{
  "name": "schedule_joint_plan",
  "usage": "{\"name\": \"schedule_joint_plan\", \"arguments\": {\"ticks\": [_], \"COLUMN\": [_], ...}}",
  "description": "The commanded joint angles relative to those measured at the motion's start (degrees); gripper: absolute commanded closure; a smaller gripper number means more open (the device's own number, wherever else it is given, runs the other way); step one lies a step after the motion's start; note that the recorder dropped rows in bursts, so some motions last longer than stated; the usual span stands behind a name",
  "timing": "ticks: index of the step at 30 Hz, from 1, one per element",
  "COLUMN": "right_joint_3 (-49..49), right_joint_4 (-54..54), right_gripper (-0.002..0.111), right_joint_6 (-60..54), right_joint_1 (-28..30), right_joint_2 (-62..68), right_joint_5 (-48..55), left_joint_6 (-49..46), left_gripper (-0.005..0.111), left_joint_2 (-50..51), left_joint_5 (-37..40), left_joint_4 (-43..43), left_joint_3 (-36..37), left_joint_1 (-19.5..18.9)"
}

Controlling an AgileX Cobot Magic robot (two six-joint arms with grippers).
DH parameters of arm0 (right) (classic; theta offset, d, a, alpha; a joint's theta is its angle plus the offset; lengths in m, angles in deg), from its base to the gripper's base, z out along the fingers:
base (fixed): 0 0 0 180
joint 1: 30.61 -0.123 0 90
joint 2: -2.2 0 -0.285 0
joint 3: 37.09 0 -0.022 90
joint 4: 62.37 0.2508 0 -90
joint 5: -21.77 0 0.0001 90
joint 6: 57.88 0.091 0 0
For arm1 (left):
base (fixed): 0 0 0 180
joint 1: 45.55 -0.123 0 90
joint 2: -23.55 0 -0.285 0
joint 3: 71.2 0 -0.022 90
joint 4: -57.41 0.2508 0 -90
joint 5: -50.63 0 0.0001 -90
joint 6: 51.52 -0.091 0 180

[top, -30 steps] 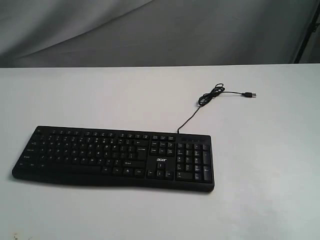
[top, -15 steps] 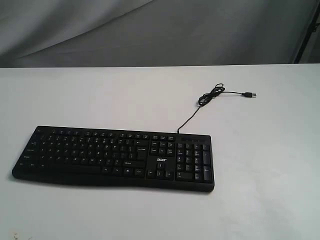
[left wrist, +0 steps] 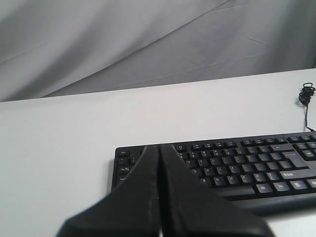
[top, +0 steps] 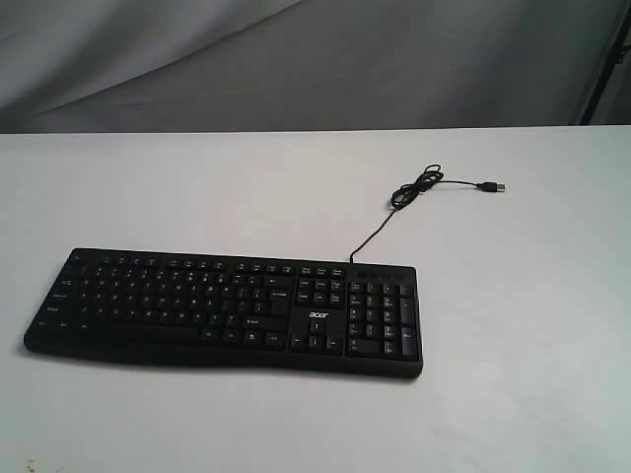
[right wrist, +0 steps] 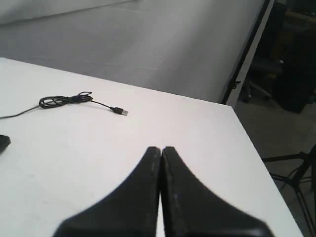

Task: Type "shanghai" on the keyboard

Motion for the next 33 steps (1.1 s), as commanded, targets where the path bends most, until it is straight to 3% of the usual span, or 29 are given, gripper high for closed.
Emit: {"name": "schedule_joint_plan", "arguments": {"ticks": [1,12,18,33], "right_joint_3": [0.15,0.15,0.15,0.15], "right_joint_4": [-0.83,19.86,20.21,20.65], "right_gripper": [0.108,0.108,0.108,0.108], "right_joint_6": [-5.66,-5.64,-5.64,-5.64], "right_joint_1": [0.38,-2.95,-2.85,-2.85], "right_joint_2": [-0.39,-0.39,-0.39,-0.39], "right_joint_5": [0.73,0.76,5.52,5.67], "left_joint_6": [0.01,0.01,0.01,0.01], "left_gripper": [0.107,0.107,0.107,0.107], "left_joint_2": [-0.20,-0.20,-0.20,-0.20], "left_joint_5": [-0.27,-0.27,-0.27,-0.27], "left_joint_4": [0.04,0.04,0.04,0.04], "left_joint_3": [0.25,0.25,0.25,0.25], "left_joint_1": [0.23,0.23,0.23,0.23]}}
